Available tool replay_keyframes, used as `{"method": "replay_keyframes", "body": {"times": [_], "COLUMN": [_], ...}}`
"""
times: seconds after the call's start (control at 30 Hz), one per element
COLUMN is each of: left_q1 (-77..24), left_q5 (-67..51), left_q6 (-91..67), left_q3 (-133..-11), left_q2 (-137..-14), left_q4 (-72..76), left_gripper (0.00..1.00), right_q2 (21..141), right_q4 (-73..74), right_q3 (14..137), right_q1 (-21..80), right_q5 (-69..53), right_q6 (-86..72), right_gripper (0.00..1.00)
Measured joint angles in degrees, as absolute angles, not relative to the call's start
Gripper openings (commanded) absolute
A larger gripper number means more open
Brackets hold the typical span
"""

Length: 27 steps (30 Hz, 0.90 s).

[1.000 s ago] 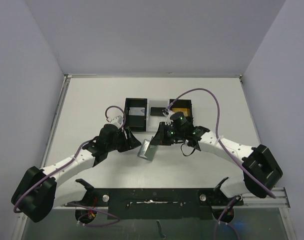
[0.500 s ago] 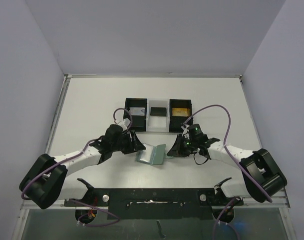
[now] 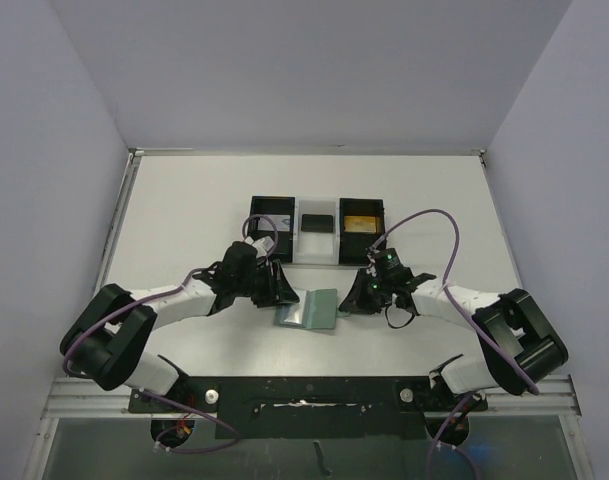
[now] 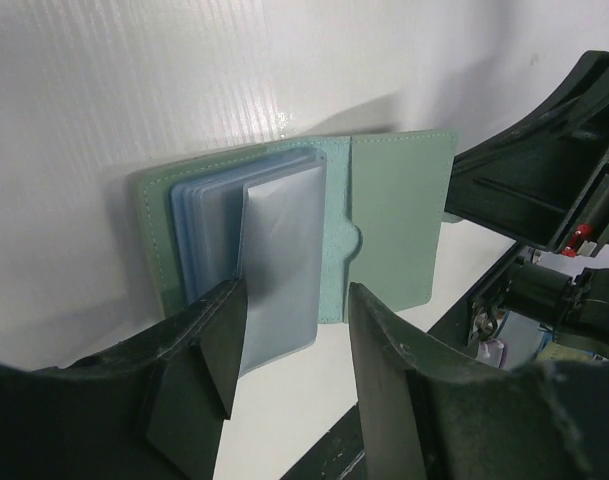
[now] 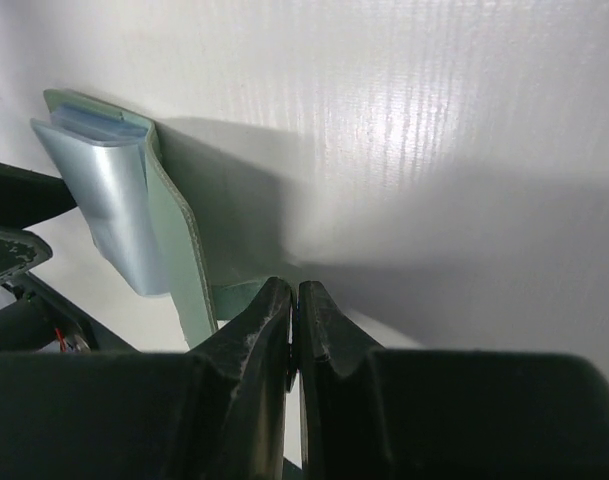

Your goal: Take the credit cards out of the card holder

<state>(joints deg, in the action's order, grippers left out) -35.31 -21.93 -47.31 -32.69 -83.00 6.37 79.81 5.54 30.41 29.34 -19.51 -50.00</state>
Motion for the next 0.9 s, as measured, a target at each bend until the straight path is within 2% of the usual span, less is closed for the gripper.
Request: {"method": "replay_keyframes", "body": {"times": [0.27, 0.53, 0.9], "left_q1": [-35.4, -35.6, -35.9], "left_q5": [-19.6, -18.7, -23.5], "left_q6": [-46.1, -45.3, -45.7], "left_q3": [-33.8, -34.9, -35.0], "left_q2": [-81.1, -81.0, -85.2], "left_q4": [1.9, -0.3, 2.0], "left_gripper": [0.46, 0.34, 0.33], "right_q2": [80.1, 80.2, 81.3], "right_q4": [6.1, 6.1, 4.5], "right_q3": [30.3, 30.2, 30.2], "right_q1": [29.3, 29.3, 29.3], "right_q5": [-17.5, -16.9, -17.9], "right_q6": [-51.5, -51.7, -51.9], "right_gripper": [0.06, 0.06, 0.06]}}
